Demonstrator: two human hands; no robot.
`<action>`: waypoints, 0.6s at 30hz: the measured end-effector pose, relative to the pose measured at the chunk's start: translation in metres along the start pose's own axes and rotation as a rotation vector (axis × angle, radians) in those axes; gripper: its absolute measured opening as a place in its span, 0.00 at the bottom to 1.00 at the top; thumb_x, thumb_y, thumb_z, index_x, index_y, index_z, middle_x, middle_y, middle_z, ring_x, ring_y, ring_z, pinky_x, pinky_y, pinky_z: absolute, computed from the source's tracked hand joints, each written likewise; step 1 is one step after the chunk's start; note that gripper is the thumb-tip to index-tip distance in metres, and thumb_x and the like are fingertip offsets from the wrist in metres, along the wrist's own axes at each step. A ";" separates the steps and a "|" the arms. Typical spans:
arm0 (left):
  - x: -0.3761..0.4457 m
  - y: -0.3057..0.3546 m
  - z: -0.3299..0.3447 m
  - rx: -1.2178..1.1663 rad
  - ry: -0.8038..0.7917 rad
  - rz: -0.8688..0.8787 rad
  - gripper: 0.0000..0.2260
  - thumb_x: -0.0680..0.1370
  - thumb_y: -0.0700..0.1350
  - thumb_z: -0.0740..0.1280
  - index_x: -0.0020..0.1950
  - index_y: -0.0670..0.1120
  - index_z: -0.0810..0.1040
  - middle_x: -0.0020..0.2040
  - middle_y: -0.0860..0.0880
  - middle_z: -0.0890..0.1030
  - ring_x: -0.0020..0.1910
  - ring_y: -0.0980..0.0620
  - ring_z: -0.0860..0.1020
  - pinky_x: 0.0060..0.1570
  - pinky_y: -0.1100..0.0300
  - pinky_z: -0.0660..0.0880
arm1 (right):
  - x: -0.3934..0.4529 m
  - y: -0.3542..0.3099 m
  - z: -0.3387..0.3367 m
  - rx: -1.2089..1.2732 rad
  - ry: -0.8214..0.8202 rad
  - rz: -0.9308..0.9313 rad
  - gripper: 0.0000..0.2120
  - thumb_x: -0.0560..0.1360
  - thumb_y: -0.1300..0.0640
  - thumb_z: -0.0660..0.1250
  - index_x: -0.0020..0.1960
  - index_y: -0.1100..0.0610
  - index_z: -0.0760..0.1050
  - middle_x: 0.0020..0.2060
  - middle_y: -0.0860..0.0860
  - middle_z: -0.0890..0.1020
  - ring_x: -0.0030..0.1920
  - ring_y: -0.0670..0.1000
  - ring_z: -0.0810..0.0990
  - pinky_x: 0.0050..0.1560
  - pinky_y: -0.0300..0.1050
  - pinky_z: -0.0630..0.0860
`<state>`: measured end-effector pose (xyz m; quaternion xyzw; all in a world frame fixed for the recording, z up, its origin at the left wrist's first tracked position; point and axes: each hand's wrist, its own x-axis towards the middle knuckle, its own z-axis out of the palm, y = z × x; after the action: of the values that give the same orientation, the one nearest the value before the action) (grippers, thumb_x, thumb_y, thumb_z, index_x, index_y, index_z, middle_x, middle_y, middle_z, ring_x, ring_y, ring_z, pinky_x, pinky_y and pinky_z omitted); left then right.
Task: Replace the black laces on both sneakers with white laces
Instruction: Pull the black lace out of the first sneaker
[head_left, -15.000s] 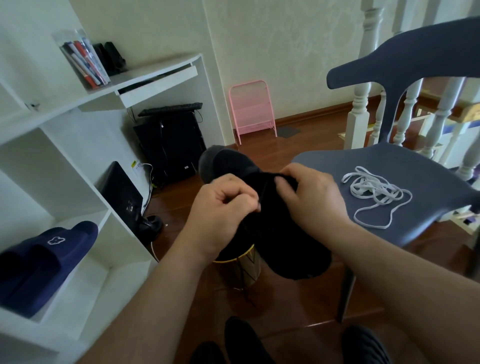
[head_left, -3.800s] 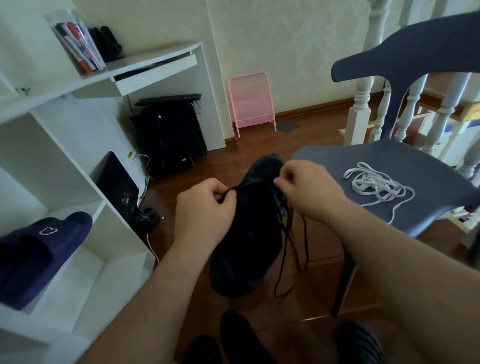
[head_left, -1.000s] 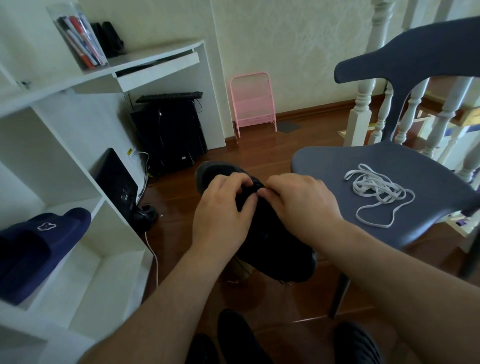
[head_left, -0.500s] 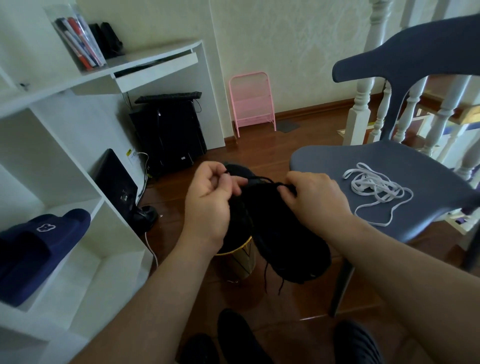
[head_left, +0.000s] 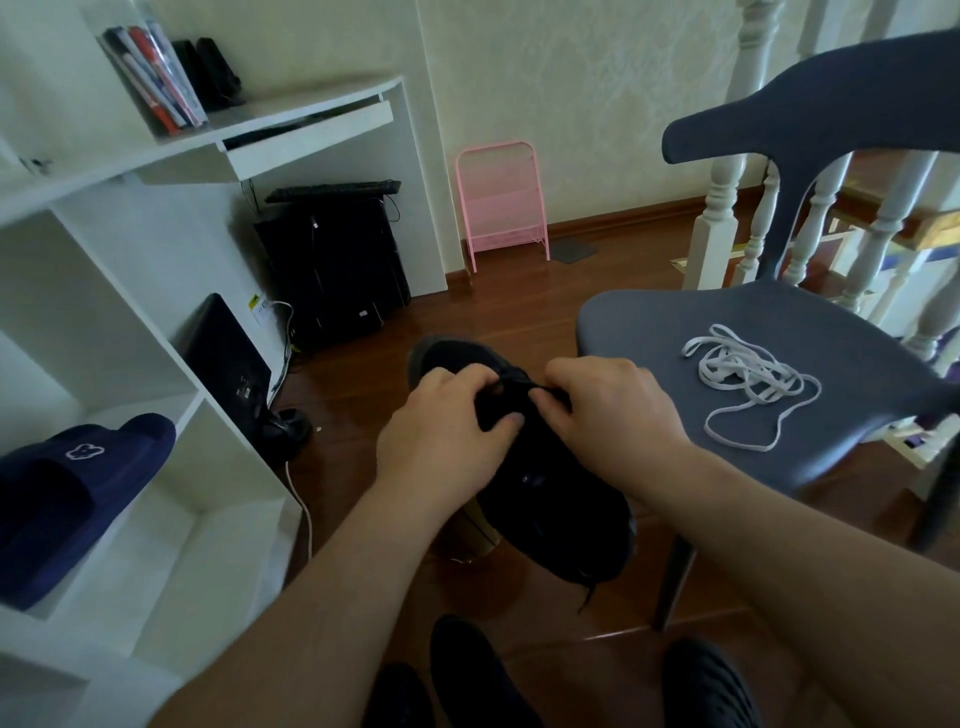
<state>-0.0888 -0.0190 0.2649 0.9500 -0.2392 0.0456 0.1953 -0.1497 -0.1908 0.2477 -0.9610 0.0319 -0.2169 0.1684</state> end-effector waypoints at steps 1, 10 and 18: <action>0.002 -0.001 0.001 0.034 0.029 -0.001 0.13 0.81 0.63 0.67 0.63 0.63 0.75 0.55 0.58 0.76 0.53 0.53 0.78 0.44 0.54 0.78 | -0.002 -0.003 0.000 -0.001 0.005 -0.020 0.15 0.81 0.47 0.65 0.40 0.49 0.65 0.34 0.45 0.68 0.36 0.54 0.71 0.34 0.47 0.66; 0.008 -0.006 0.005 0.045 -0.034 -0.037 0.08 0.84 0.57 0.66 0.60 0.60 0.81 0.48 0.59 0.83 0.48 0.54 0.81 0.43 0.55 0.80 | -0.003 0.003 0.003 -0.039 -0.035 0.010 0.13 0.82 0.46 0.63 0.41 0.48 0.67 0.34 0.45 0.70 0.37 0.53 0.73 0.32 0.46 0.66; 0.001 -0.019 -0.022 -0.953 0.039 -0.014 0.12 0.85 0.40 0.62 0.44 0.49 0.80 0.36 0.56 0.80 0.35 0.59 0.77 0.34 0.65 0.71 | 0.008 0.032 0.012 -0.056 -0.094 0.299 0.13 0.82 0.46 0.62 0.46 0.54 0.75 0.39 0.52 0.77 0.40 0.60 0.74 0.35 0.48 0.69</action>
<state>-0.0786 0.0048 0.2789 0.7552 -0.2234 -0.0525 0.6140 -0.1369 -0.2184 0.2299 -0.9590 0.1725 -0.1433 0.1731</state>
